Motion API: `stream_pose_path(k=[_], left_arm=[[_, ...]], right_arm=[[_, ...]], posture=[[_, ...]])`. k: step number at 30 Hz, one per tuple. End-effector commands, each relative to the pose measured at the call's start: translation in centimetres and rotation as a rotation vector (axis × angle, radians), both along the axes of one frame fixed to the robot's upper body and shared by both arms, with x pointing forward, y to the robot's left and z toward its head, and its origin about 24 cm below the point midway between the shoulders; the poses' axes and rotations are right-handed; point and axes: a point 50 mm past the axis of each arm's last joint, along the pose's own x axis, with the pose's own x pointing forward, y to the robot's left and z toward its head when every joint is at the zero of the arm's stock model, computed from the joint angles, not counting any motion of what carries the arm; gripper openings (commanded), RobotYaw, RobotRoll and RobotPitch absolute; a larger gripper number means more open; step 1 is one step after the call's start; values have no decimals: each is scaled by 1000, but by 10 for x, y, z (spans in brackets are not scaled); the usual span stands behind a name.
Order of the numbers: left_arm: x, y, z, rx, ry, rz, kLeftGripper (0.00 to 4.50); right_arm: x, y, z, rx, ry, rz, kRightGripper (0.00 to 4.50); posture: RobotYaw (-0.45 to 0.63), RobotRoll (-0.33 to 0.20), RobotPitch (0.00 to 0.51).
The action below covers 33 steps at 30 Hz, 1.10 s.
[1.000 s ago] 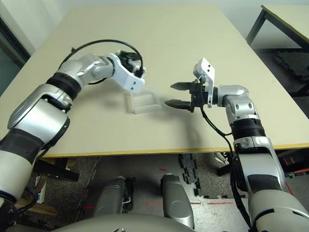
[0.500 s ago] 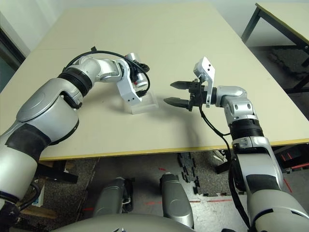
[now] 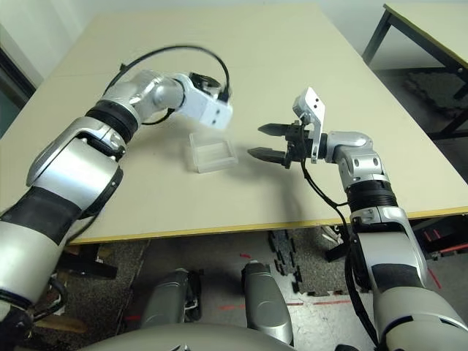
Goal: Pour the medicine from the bottle into the box.
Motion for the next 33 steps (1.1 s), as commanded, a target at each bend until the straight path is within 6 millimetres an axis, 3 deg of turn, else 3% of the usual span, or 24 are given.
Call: stream_pose_path(k=[1,5,11,19,22,26,29,33], left_arm=[[-1,25,-15,-264,228,112,2715],[-2,45,-30,-541,367,264,2715],[-6,64,-46,-787,439,451,2715],[-11,64,-61,-745,375,493,2715],[-6,61,-50,-552,183,414,2715],[-1,42,-13,-48,-300,169,2715],[-2,12,11,381,-694,-94,2715],[-12,-31,5,593,-850,-408,2715]], right_arm=[[3,0,3,10,-18,-15,4500],[3,1,1,13,-20,-15,4500],[3,2,0,12,-15,-9,4500],[3,3,-1,9,-9,-3,4500],[3,2,-2,10,-7,-5,4500],[2,1,-3,12,-5,-11,4500],[2,0,-4,15,-3,-14,4500],[2,1,-6,18,0,-17,4500]], posture=[[-232,0,63],[-222,0,62],[-203,0,60],[-200,0,59],[-214,0,57],[-218,0,54],[-217,0,54],[-216,0,57]])
